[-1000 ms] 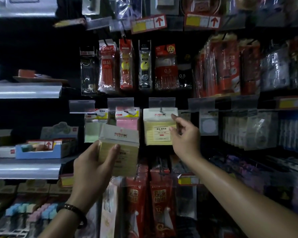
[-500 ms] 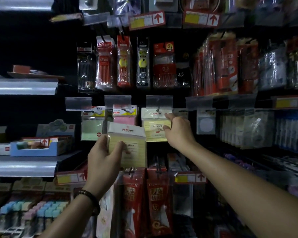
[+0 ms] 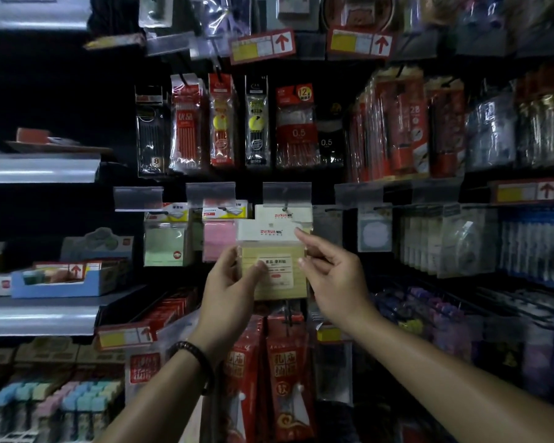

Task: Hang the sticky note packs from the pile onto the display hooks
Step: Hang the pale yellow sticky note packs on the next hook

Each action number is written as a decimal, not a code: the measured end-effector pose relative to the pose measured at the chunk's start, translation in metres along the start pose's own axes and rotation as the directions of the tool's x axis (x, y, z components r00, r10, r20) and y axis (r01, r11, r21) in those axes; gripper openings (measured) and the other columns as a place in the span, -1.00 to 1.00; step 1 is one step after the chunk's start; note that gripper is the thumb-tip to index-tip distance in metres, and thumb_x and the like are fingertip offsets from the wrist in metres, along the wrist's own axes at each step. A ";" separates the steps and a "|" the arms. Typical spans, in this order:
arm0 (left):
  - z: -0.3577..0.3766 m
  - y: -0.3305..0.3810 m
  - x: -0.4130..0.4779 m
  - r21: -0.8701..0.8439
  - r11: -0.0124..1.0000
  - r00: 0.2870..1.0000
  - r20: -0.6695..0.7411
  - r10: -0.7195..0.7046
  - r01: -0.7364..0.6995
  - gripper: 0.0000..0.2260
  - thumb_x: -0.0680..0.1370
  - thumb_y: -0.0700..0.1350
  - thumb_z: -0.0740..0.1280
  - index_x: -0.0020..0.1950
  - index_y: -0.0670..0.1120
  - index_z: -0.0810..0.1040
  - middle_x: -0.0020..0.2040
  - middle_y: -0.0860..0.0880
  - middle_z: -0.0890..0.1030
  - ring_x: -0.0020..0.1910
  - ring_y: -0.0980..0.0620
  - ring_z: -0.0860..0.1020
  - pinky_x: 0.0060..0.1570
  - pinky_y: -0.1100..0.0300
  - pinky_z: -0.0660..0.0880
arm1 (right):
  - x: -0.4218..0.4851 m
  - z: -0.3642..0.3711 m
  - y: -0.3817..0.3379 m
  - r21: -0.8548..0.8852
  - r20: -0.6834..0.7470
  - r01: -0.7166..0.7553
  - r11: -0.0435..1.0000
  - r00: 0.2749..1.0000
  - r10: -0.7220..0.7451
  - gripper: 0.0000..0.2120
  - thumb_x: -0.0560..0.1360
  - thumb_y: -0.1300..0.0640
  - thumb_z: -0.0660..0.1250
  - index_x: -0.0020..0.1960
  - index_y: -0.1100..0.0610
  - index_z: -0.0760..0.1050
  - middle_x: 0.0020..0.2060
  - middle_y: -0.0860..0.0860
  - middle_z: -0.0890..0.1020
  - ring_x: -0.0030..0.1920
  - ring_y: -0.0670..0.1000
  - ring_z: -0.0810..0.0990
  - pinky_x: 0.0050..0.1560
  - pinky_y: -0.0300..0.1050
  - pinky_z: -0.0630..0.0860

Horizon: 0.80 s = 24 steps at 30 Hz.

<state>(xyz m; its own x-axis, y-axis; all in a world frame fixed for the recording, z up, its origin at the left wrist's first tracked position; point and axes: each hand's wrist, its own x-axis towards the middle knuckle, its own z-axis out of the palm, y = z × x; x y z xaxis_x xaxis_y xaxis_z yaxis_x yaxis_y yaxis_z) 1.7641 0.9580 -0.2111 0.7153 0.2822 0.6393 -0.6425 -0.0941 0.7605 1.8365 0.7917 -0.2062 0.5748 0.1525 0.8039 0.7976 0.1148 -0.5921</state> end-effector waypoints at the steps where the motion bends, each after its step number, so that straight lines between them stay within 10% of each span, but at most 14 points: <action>1: 0.002 -0.001 0.002 -0.002 1.000 1.000 -0.001 0.007 -0.007 -0.80 0.71 -0.18 0.33 0.30 0.04 0.57 0.10 0.06 0.76 0.06 0.05 0.75 -0.15 0.19 0.69 | 0.001 -0.001 0.000 -0.012 -0.023 0.010 1.000 1.000 -0.010 -0.54 0.64 0.39 0.37 0.42 -0.04 0.58 0.29 -0.14 0.65 0.17 -0.32 0.66 0.12 -0.39 0.60; 9: 0.011 -0.011 0.014 0.258 0.934 0.962 -0.049 0.269 -0.248 -0.33 0.64 -0.27 0.43 0.59 0.30 0.32 0.28 0.19 0.63 0.14 0.23 0.69 0.03 0.34 0.64 | 0.018 0.004 0.013 -0.120 -0.232 0.077 0.990 0.967 -0.103 -0.62 0.64 0.36 0.39 0.36 0.03 0.66 0.13 -0.18 0.65 0.10 -0.10 0.72 0.15 -0.10 0.71; 15: 0.009 -0.020 0.029 0.379 0.882 0.958 0.052 0.284 -0.282 -0.26 0.63 -0.27 0.43 0.60 0.40 0.30 0.38 0.08 0.58 0.30 0.10 0.64 0.25 0.07 0.66 | 0.031 0.004 0.014 -0.222 -0.249 0.151 0.963 0.947 -0.206 -0.61 0.64 0.34 0.40 0.37 0.00 0.66 0.09 -0.18 0.64 0.05 -0.06 0.70 0.09 -0.09 0.71; 24: 0.016 -0.023 0.058 0.550 0.808 0.976 0.064 0.209 -0.209 -0.26 0.60 -0.33 0.33 0.67 0.25 0.26 0.26 -0.02 0.51 -0.05 0.03 0.62 -0.22 0.35 0.55 | 0.050 0.003 0.019 -0.356 -0.237 0.064 0.932 0.959 -0.157 -0.64 0.64 0.31 0.39 0.39 0.07 0.64 0.10 -0.24 0.59 -0.01 -0.21 0.66 -0.03 -0.35 0.64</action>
<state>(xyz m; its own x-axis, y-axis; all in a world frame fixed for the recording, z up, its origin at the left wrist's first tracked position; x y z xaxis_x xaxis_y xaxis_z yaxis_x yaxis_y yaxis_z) 1.8250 0.9618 -0.1897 0.5814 0.1943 0.7901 -0.5179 -0.6606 0.5436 1.8796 0.8046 -0.1771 0.4695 -0.1039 0.8768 0.8457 -0.2326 -0.4803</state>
